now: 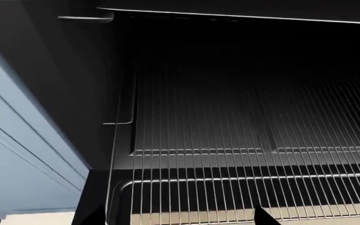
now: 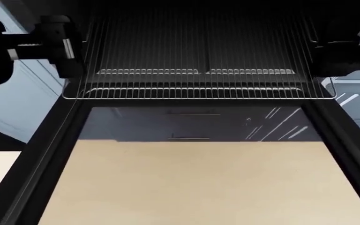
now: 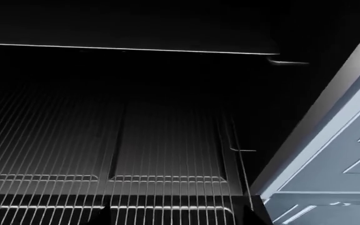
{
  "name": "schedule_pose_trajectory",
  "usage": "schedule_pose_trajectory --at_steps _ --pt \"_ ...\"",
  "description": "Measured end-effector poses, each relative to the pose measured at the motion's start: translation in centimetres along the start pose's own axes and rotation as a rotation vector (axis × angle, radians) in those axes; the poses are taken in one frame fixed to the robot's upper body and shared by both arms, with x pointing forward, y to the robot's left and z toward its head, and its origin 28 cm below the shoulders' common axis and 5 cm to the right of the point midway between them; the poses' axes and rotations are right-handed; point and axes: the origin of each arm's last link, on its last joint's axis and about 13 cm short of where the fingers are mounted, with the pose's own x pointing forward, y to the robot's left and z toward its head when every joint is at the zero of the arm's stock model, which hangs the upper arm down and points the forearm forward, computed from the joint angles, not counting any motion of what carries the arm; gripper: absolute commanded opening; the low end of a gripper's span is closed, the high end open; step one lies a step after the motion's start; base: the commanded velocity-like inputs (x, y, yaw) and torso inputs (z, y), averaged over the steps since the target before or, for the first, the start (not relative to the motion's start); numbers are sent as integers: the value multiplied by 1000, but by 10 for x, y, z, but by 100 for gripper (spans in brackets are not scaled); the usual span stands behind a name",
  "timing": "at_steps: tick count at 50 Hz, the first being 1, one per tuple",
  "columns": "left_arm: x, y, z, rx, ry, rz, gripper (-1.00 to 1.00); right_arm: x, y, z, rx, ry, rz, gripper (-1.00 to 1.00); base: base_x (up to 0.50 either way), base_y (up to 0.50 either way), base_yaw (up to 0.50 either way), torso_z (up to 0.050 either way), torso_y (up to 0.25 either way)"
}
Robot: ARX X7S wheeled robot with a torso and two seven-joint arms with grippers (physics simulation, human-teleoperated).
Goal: Fully slide the bottom oven rack out.
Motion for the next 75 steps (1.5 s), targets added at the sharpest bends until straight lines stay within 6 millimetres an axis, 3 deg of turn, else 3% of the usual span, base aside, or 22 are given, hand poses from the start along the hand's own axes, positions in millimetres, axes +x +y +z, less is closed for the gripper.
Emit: schedule_pose_trajectory --at_steps 21,39,56,75 --pt "11 -3 -1 3 35 -14 100 14 6 -4 17 41 29 100 0 0 0 0 -71" --pt "57 -11 2 8 86 -34 100 55 15 -6 34 97 55 100 0 0 0 0 0" --pt "98 -15 -9 39 155 -12 100 91 25 -16 32 190 63 100 0 0 0 0 0" --pt "130 -22 -13 57 189 0 100 123 35 -23 3 233 63 100 0 0 0 0 0"
